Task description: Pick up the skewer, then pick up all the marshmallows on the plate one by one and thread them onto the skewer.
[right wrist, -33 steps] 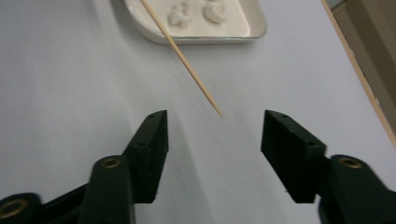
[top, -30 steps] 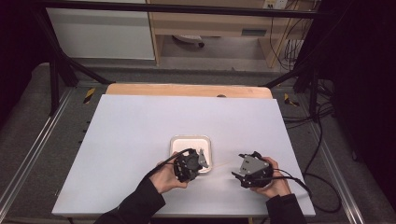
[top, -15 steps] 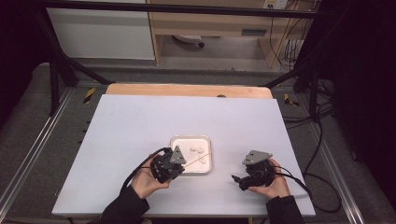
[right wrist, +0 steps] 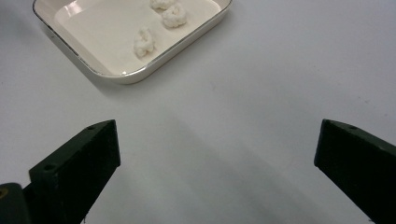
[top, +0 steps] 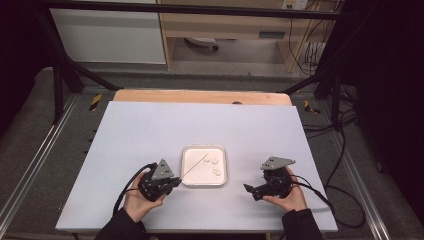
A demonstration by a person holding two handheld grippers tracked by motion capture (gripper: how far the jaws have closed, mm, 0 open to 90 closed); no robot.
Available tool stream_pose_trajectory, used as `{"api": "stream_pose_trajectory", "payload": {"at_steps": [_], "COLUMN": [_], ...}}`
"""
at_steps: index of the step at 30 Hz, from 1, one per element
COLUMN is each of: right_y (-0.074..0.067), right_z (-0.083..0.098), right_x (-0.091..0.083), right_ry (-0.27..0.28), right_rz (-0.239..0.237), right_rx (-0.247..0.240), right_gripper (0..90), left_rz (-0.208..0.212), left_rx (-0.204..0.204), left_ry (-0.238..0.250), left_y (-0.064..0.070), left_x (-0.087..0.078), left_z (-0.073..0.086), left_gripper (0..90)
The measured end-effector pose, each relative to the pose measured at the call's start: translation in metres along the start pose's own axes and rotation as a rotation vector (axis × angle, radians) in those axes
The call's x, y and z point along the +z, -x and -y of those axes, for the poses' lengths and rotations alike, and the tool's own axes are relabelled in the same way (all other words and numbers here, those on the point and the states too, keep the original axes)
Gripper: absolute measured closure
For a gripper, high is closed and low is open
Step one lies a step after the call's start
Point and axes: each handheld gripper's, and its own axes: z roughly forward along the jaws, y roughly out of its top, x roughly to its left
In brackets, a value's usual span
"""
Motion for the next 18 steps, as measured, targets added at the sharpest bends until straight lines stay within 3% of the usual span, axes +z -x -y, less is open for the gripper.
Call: {"api": "stream_pose_trajectory", "payload": {"at_steps": [2,8,18], "right_y": [0.000,-0.003,-0.010], "right_z": [-0.002,-0.010,-0.025], "right_x": [0.000,0.003,0.014], "right_ry": [0.005,0.031,0.072], "right_rz": [-0.001,-0.003,-0.025], "right_rx": [0.005,0.015,0.046], "right_gripper": [0.6,0.6,0.6], "left_rz": [-0.001,-0.022,-0.036], "left_rx": [0.003,-0.021,-0.051], "left_ry": [0.040,0.090,0.114], "left_y": [-0.004,-0.008,-0.013], "left_x": [-0.002,-0.006,-0.008], "left_z": [0.005,0.017,0.030], "left_gripper": [88.3,88.4,88.3]}}
